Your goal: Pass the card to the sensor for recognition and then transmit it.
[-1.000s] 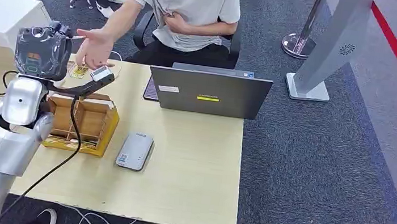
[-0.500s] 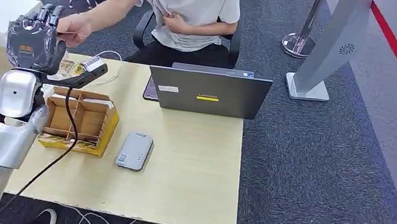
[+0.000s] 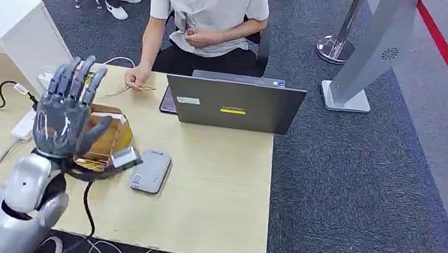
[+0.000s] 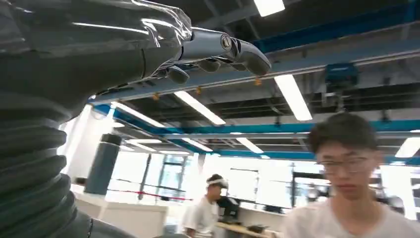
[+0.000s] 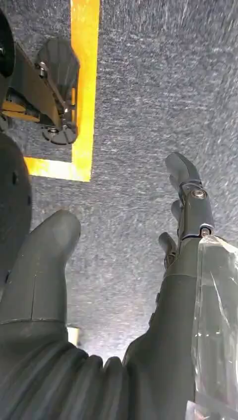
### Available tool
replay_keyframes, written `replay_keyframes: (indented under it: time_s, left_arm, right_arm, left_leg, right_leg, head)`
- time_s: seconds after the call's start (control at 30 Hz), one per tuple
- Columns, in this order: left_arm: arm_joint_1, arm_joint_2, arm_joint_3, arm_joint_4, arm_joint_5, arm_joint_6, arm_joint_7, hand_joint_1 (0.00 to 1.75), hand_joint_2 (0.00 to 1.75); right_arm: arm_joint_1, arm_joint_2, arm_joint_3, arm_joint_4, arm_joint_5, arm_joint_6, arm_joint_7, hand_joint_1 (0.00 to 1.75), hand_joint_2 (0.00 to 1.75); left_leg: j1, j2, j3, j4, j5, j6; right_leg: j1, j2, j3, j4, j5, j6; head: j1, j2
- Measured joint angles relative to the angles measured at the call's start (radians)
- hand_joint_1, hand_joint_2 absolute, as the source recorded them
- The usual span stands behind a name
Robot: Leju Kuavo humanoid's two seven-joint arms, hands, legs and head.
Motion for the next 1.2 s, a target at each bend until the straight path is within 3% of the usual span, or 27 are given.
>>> replay_keyframes:
  time_s: [0.17, 0.23, 0.33, 0.43, 0.7, 1.2]
  left_arm:
    - [0.221, -0.001, -0.066, -0.139, -0.033, 0.051, 0.017, 0.00, 1.75]
    - [0.269, 0.005, -0.067, -0.157, -0.029, 0.034, 0.044, 0.00, 1.75]
    - [0.309, 0.022, -0.066, -0.157, 0.002, -0.043, 0.084, 0.00, 1.75]
    - [0.313, 0.037, -0.041, -0.123, 0.043, -0.124, 0.091, 0.00, 1.75]
    - [0.305, 0.040, 0.038, -0.030, 0.056, -0.181, 0.086, 0.00, 1.75]
    - [0.225, 0.023, 0.103, 0.118, 0.059, -0.207, 0.093, 0.00, 1.75]
  right_arm:
    - [0.006, 0.016, -0.026, -0.015, -0.017, -0.005, 0.000, 0.00, 1.75]
    - [0.007, 0.018, -0.031, -0.021, -0.018, -0.005, 0.000, 0.00, 1.75]
    - [0.007, 0.024, -0.042, -0.030, -0.016, 0.002, 0.001, 0.00, 1.75]
    - [0.008, 0.024, -0.046, -0.036, -0.006, 0.007, 0.002, 0.00, 1.75]
    - [0.008, 0.024, -0.051, -0.042, 0.005, 0.008, 0.002, 0.00, 1.75]
    - [0.007, 0.024, -0.052, -0.044, 0.023, 0.008, 0.002, 0.00, 1.75]
  left_leg:
    - [0.000, -0.001, 0.000, 0.000, -0.002, 0.001]
    - [0.000, -0.002, 0.000, 0.000, -0.002, 0.001]
    - [0.001, -0.003, 0.000, 0.000, -0.002, 0.001]
    - [0.001, -0.003, 0.000, 0.000, -0.001, -0.001]
    - [0.001, -0.003, 0.000, 0.000, 0.000, -0.001]
    - [0.001, -0.004, 0.000, 0.000, 0.000, -0.001]
  right_leg:
    - [0.000, -0.001, 0.000, 0.000, -0.003, 0.000]
    - [0.000, -0.002, 0.000, 0.000, -0.003, 0.000]
    - [0.001, -0.003, 0.001, 0.000, -0.003, 0.000]
    - [0.001, -0.004, 0.001, 0.001, -0.003, 0.000]
    - [0.001, -0.004, 0.001, 0.001, -0.003, 0.000]
    - [0.001, -0.004, 0.001, 0.002, -0.003, 0.000]
  head:
    - [0.001, 0.000]
    - [0.000, 0.000]
    - [0.000, 0.000]
    - [0.000, 0.000]
    - [0.000, 0.000]
    - [0.000, 0.000]
